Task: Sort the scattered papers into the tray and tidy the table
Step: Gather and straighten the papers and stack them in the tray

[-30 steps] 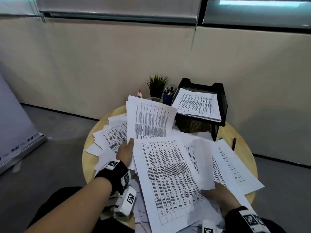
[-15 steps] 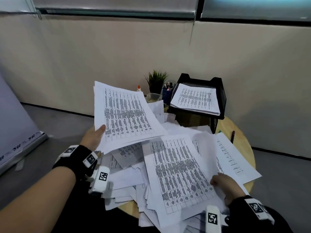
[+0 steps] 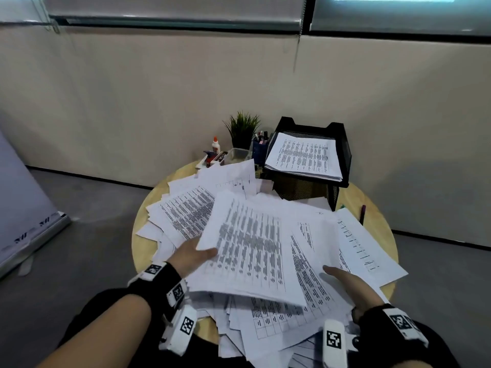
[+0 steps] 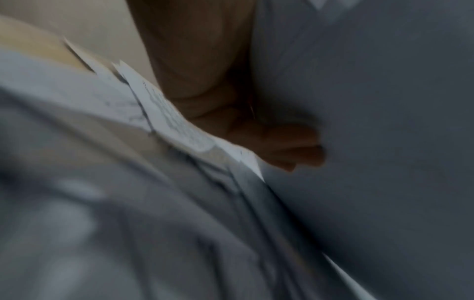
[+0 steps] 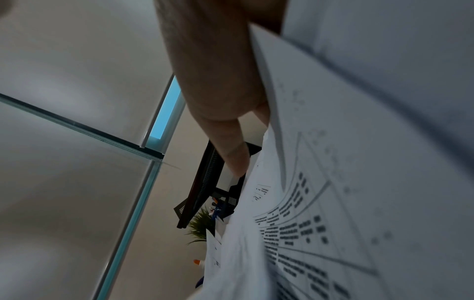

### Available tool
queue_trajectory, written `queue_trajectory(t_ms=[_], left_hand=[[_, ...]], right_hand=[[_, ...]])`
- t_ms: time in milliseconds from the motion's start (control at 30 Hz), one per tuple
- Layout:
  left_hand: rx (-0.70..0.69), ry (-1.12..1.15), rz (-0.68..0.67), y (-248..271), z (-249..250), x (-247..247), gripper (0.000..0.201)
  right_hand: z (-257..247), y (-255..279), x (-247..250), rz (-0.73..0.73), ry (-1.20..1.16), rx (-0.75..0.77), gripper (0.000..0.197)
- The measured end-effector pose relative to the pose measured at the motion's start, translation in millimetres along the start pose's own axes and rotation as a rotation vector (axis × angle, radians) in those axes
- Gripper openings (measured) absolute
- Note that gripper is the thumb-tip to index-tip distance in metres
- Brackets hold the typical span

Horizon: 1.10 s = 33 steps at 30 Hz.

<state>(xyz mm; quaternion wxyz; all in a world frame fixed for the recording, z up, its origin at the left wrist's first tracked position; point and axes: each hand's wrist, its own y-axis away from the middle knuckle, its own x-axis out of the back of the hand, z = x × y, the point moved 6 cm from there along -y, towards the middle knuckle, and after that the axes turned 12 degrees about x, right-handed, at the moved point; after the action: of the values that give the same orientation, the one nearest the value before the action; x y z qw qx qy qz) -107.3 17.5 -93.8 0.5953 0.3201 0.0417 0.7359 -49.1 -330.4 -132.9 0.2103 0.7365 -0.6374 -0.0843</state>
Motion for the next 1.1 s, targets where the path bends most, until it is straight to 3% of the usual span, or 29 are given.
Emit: queue_trajectory(t_ms=[100,200,267,367,433,533,633,733,833,900,1000,1033,1100], left_hand=[[0.049,-0.094,-0.094,1.2,-8.7,-27.4,0.036],[0.069,-0.196,-0.096,-2.7,-9.4,-44.6,0.058],[0.080,-0.371,-0.047,-0.9,-2.1,-49.2,0.050],[0.078,-0.556,-0.007,2.3,7.7,-54.1,0.047],[0.092,-0.567,-0.013,3.5,10.0,-54.0,0.042],[0.109,-0.463,-0.007,-1.8,4.6,-48.2,0.035],[0.119,-0.261,0.050,-3.2,1.9,-36.0,0.047],[0.154,0.217,-0.123,-3.9,-1.6,-35.9,0.034],[0.169,0.605,-0.317,1.1,5.1,-37.8,0.042],[0.090,0.663,-0.299,2.6,18.7,-32.1,0.049],[-0.080,0.661,-0.251,10.8,54.8,-21.3,0.063],[-0.145,0.641,-0.249,12.9,67.8,-18.9,0.064],[-0.260,0.616,-0.199,21.5,94.6,-11.4,0.040]], right_hand=[[0.3,-2.4,0.7,-0.030,0.020,0.023,0.040],[-4.4,-1.1,-3.8,-0.049,0.030,0.067,0.025],[-3.2,-3.1,-5.7,-0.035,0.049,0.088,0.025],[4.5,-5.7,-12.5,-0.089,0.052,0.078,0.054],[5.7,-7.2,-14.0,-0.142,0.019,0.094,0.060],[-10.7,7.9,-17.5,-0.217,-0.209,0.129,0.036],[-25.4,18.3,-16.6,-0.354,-0.395,0.175,0.036],[-36.6,27.5,-19.4,-0.408,-0.429,0.266,0.060],[-42.4,33.5,-25.0,-0.420,-0.413,0.336,0.087],[-50.2,36.2,-31.0,-0.422,-0.363,0.391,0.082],[-69.3,32.9,-32.0,-0.337,-0.254,0.477,0.058],[-78.5,31.4,-30.4,-0.297,-0.240,0.508,0.062],[-100.4,30.0,-24.8,-0.222,-0.289,0.607,0.081]])
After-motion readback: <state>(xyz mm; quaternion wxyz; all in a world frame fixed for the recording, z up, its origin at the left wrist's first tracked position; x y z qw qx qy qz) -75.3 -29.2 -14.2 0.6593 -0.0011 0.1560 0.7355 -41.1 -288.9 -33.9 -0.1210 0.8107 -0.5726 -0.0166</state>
